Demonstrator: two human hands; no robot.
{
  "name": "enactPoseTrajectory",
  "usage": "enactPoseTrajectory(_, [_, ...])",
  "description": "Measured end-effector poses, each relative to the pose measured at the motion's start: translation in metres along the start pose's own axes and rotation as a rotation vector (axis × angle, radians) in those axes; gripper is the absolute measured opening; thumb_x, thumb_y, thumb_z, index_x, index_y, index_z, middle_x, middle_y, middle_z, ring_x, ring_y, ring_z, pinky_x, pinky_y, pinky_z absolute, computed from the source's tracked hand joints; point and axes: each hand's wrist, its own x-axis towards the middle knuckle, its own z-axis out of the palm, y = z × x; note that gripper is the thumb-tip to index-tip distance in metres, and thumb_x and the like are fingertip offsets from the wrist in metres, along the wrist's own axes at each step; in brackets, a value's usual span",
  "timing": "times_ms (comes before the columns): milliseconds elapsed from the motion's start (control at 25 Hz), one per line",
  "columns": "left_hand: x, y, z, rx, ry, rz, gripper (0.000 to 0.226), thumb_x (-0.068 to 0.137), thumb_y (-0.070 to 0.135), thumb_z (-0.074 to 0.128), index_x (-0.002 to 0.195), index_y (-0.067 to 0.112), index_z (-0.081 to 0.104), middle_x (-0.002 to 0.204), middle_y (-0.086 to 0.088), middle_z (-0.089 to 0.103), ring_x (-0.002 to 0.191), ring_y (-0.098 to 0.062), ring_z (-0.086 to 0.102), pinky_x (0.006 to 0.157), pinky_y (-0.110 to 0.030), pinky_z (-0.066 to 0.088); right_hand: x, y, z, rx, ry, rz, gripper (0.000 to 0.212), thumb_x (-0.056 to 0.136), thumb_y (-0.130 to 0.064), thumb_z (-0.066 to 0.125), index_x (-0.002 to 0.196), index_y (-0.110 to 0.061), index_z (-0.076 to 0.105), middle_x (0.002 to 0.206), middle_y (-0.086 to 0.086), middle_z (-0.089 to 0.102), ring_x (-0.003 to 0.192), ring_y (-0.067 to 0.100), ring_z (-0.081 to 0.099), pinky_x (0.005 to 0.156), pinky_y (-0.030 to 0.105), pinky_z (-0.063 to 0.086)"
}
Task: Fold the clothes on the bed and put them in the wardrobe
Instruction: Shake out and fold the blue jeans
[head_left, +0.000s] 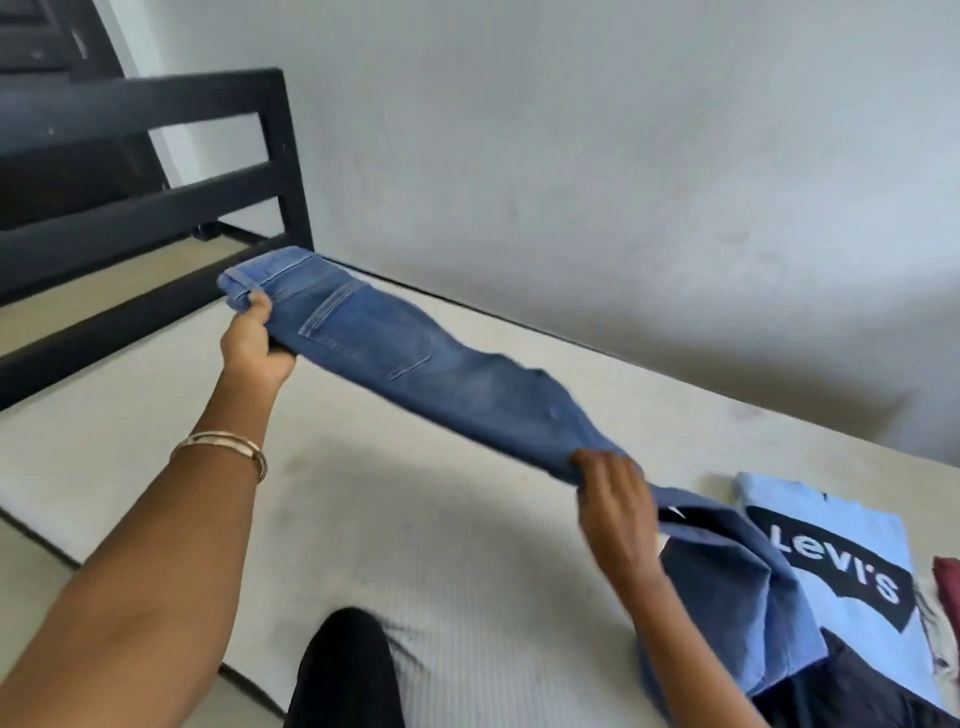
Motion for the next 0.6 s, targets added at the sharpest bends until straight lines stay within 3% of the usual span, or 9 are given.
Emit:
enactPoseTrajectory(80, [0.003,-0.027,-0.068,0.174,0.089,-0.112,0.034,0.085,0.047,0.067,0.106,0.020,0.064,0.105,0.000,0.070,0.086,-0.016,0.068,0.069,-0.030,0.054,-0.053,-0.023,0.048,-0.020,-0.386,-0.101,0.051,0.070,-0.001,0.069,0.116,-0.012,0.052,0.095,0.010,0.059,0.077,0.032,0.060,0.065,0.040,0.050])
enactPoseTrajectory(160, [0.000,-0.077,-0.134,0.454,0.188,-0.335,0.034,0.086,0.052,0.063,0.096,0.020,0.059,0.092,0.000,0.060,0.076,-0.015,0.056,0.059,-0.024,0.047,-0.101,-0.037,0.086,0.033,-0.743,-0.072,0.083,0.042,-0.001,0.085,0.116,-0.017,0.051,0.100,0.009,0.061,0.078,0.029,0.062,0.060,0.038,0.054])
enactPoseTrajectory(240, [-0.014,-0.127,-0.174,0.550,0.194,-0.564,0.032,0.087,0.046,0.064,0.081,0.020,0.047,0.075,-0.004,0.040,0.062,-0.017,0.040,0.054,-0.028,0.041,-0.124,-0.046,0.111,0.067,-0.977,0.056,0.080,0.032,0.000,0.087,0.105,-0.018,0.059,0.094,0.007,0.062,0.076,0.027,0.063,0.055,0.036,0.053])
enactPoseTrajectory(280, [-0.024,-0.148,-0.181,0.548,0.229,-0.656,0.033,0.086,0.045,0.066,0.080,0.020,0.045,0.073,-0.005,0.035,0.060,-0.017,0.037,0.058,-0.032,0.041,-0.133,-0.049,0.118,0.054,-0.984,0.088,0.070,0.035,0.000,0.087,0.099,-0.016,0.064,0.093,0.006,0.062,0.077,0.027,0.062,0.055,0.036,0.052])
enactPoseTrajectory(360, [-0.017,-0.190,-0.195,0.558,0.297,-0.642,0.035,0.083,0.039,0.072,0.097,0.014,0.051,0.084,-0.006,0.047,0.071,-0.020,0.049,0.075,-0.041,0.048,-0.137,-0.051,0.120,0.072,-0.933,0.154,0.042,0.057,-0.002,0.083,0.094,-0.012,0.067,0.094,0.007,0.062,0.081,0.027,0.061,0.060,0.036,0.051])
enactPoseTrajectory(440, [0.018,-0.237,-0.226,0.651,0.362,-0.569,0.067,0.065,0.046,0.082,0.111,0.009,0.051,0.108,-0.007,0.058,0.095,-0.025,0.058,0.086,-0.047,0.051,-0.132,-0.050,0.115,0.134,-0.841,0.463,0.008,0.088,-0.015,0.067,0.088,-0.007,0.064,0.091,0.008,0.063,0.084,0.028,0.060,0.068,0.035,0.048])
enactPoseTrajectory(520, [0.029,-0.252,-0.225,0.705,0.420,-0.549,0.086,0.046,0.051,0.087,0.112,0.008,0.051,0.112,-0.012,0.061,0.099,-0.031,0.061,0.079,-0.054,0.054,-0.123,-0.048,0.110,0.271,-0.745,1.016,0.038,0.097,-0.033,0.059,0.069,-0.006,0.059,0.074,0.008,0.064,0.073,0.026,0.062,0.068,0.036,0.050])
enactPoseTrajectory(600, [0.004,-0.238,-0.192,0.668,0.400,-0.569,0.057,0.068,0.033,0.084,0.108,0.007,0.053,0.095,-0.014,0.059,0.086,-0.029,0.061,0.072,-0.050,0.056,-0.114,-0.046,0.104,0.431,-0.551,1.460,0.047,0.093,-0.043,0.062,0.065,-0.006,0.057,0.067,0.009,0.064,0.067,0.028,0.065,0.070,0.042,0.057])
